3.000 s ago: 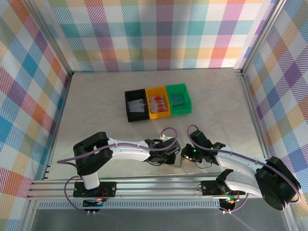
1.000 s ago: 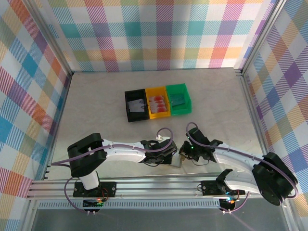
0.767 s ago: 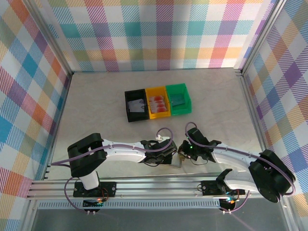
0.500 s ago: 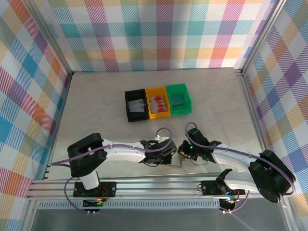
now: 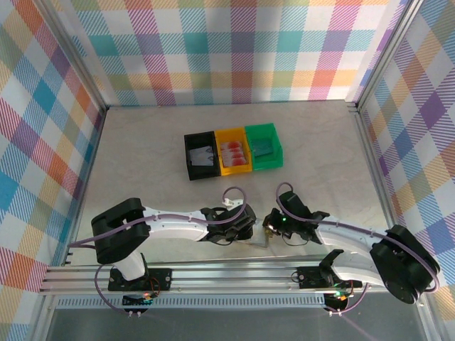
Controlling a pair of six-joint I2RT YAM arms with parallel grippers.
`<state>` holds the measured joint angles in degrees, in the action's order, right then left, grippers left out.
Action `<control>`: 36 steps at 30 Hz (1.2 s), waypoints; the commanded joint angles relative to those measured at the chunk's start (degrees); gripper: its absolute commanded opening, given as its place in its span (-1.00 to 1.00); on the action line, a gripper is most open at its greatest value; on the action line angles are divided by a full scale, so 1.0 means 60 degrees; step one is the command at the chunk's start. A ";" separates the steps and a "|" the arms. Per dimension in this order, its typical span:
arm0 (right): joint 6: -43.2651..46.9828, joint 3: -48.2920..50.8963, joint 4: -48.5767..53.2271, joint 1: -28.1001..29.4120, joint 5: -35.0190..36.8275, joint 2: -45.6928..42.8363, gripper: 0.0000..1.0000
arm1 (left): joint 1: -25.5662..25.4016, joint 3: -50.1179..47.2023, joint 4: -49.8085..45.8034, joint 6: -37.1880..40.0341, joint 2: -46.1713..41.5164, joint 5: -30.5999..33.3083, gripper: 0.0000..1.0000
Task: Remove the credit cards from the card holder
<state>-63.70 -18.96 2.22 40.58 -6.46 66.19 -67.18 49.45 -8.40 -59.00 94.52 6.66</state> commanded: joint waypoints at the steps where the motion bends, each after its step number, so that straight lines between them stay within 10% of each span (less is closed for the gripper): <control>1: -0.0061 0.0382 0.1107 0.0055 0.0095 -0.0068 -1.00 | 0.0093 -0.0121 0.0336 -0.0261 -0.0145 0.0189 -0.47; 36: -0.0194 0.0739 0.0715 0.0062 0.0066 -0.0164 -1.00 | 0.0136 -0.0028 0.1023 -0.0396 0.0402 -0.0325 -0.58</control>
<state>-64.31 -16.91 0.43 40.58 -6.48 64.38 -66.92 48.58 -2.83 -60.69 96.42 5.04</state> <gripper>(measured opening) 0.065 0.209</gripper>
